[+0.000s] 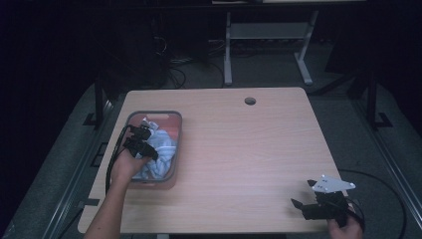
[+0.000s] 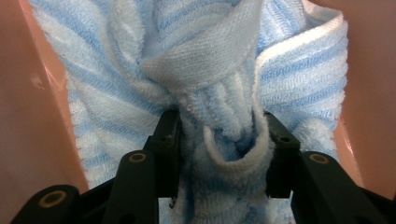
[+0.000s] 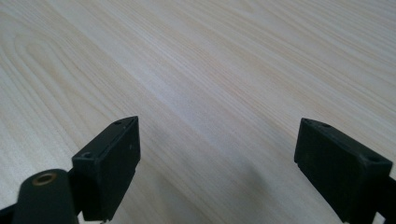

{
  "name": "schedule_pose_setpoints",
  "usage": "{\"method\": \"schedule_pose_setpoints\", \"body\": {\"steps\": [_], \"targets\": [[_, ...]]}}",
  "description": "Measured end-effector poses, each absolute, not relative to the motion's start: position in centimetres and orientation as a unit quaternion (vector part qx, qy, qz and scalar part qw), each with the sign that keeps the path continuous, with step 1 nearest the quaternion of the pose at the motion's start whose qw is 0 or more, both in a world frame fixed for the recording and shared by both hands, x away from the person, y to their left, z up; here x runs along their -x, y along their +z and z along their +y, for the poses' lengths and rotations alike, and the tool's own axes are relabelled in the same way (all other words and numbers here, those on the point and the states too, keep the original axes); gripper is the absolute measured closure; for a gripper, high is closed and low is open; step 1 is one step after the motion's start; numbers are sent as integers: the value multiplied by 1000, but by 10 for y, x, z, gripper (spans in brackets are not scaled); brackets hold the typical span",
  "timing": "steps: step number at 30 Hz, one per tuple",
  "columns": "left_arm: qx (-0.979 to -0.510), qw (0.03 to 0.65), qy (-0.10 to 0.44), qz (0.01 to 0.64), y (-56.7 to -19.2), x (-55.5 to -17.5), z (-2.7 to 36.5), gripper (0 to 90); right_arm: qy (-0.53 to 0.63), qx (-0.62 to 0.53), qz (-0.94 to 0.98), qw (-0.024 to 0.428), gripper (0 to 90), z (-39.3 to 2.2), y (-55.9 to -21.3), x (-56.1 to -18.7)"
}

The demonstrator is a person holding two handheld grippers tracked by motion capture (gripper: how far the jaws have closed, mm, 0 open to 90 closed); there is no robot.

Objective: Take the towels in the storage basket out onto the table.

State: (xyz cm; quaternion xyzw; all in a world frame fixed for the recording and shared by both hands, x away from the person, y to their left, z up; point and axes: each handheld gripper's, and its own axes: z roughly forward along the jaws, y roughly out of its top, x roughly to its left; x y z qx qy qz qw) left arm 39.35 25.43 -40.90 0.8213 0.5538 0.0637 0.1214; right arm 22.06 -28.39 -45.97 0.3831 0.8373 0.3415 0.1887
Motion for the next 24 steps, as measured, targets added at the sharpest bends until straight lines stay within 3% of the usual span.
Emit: {"method": "schedule_pose_setpoints", "body": {"steps": [9, 24], "targets": [[-809, 156, 45, 565, -406, -391, 262, 638, 344, -386, 835, 189, 137, -285, -460, -221], [-792, 264, 44, 549, -374, -362, 277, 650, 346, -394, 829, 196, 137, -289, -458, -220]]}}
